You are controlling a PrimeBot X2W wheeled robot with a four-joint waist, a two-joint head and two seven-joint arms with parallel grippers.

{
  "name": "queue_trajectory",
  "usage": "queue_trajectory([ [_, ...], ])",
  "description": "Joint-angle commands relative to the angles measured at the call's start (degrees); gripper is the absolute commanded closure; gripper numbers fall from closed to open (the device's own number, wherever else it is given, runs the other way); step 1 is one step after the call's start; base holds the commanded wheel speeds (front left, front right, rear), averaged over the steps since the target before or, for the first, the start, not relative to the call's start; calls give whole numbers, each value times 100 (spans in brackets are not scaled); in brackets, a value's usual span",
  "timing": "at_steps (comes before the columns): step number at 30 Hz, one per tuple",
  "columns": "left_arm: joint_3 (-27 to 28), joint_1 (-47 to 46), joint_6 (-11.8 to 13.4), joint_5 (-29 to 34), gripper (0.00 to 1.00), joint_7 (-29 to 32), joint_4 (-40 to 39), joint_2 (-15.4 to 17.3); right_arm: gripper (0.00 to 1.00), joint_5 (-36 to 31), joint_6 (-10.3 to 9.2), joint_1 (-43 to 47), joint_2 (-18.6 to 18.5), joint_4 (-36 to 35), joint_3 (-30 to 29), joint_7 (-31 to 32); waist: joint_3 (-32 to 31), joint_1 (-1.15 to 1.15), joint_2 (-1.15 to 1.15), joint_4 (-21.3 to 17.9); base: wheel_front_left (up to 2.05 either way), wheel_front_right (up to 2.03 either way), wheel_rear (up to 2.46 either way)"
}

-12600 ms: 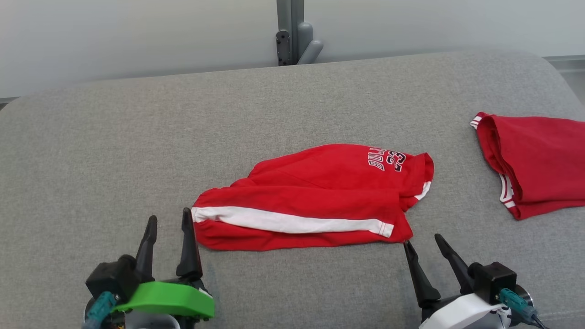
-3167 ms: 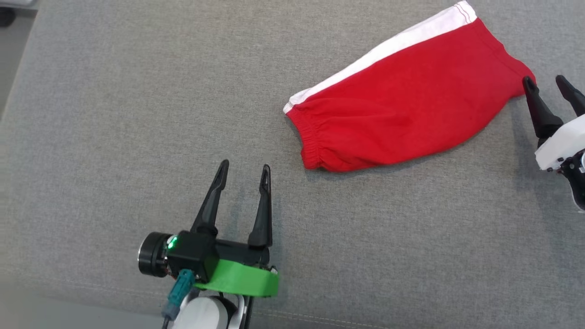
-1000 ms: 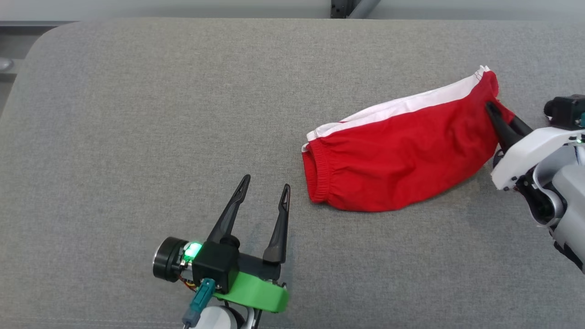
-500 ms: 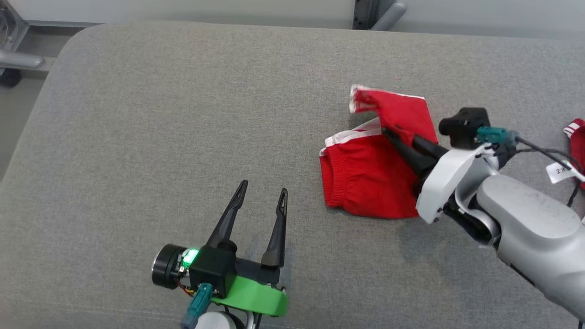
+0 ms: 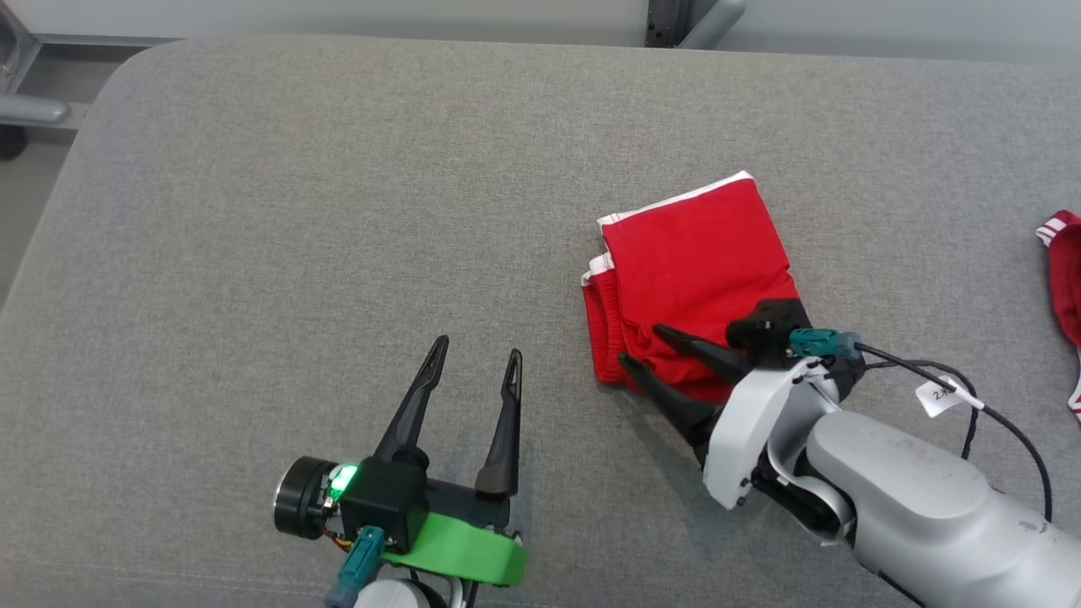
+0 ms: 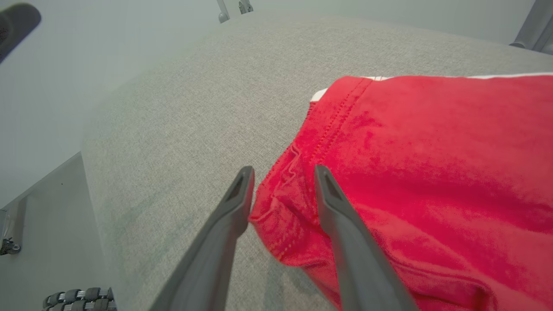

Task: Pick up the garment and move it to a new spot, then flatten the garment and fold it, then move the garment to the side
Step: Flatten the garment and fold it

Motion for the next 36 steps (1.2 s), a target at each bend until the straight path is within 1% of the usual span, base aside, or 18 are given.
queue_trajectory([
  [1,35,11,-16,0,0,9,17,4,0,52,-1,141,126,2,-30,-103,-18,0,0,-37,0,0,0],
  [3,57,52,-25,23,0,9,49,4,0,197,-1,231,233,-81,-36,-161,-49,0,0,-89,0,0,0],
  [5,86,99,-30,38,0,9,75,4,0,242,-2,275,236,-158,-67,-259,-96,0,0,-158,0,0,0],
  [7,130,134,-22,37,0,9,94,5,0,174,-2,347,207,-221,-168,-411,-155,0,0,-247,0,0,0],
  [10,256,191,12,-25,0,9,69,5,0,-101,-1,479,145,-243,-484,-608,-266,0,0,-442,0,0,0],
  [12,375,262,43,-67,0,9,52,4,0,-240,-1,638,175,-242,-832,-670,-358,0,0,-605,0,0,0],
  [14,473,314,57,-95,0,9,38,4,0,-467,-1,810,199,-289,-1348,-692,-431,0,0,-742,0,0,0],
  [19,722,447,56,-130,0,9,38,5,0,-1522,-1,1575,393,-548,-2786,-695,-609,0,0,-1050,0,0,0],
  [24,937,662,22,-220,0,9,60,6,0,-2513,-1,2429,728,-901,-3952,-696,-817,0,0,-1235,0,0,0],
  [27,1029,814,17,-279,0,9,64,6,0,-2864,-1,2940,940,-1068,-4467,-696,-929,0,0,-1297,0,0,0],
  [30,1108,975,25,-296,0,9,63,6,0,-3111,-1,3382,1091,-1220,-4773,-697,-1030,0,0,-1323,0,0,0],
  [31,1108,975,25,-296,0,9,63,6,0,-3111,-1,3382,1091,-1220,-4773,-697,-1030,0,0,-1323,0,0,0],
  [36,1225,1211,78,-289,0,9,4,6,0,-3416,-1,3984,1269,-1541,-5093,-697,-1161,0,0,-1293,0,0,0],
])
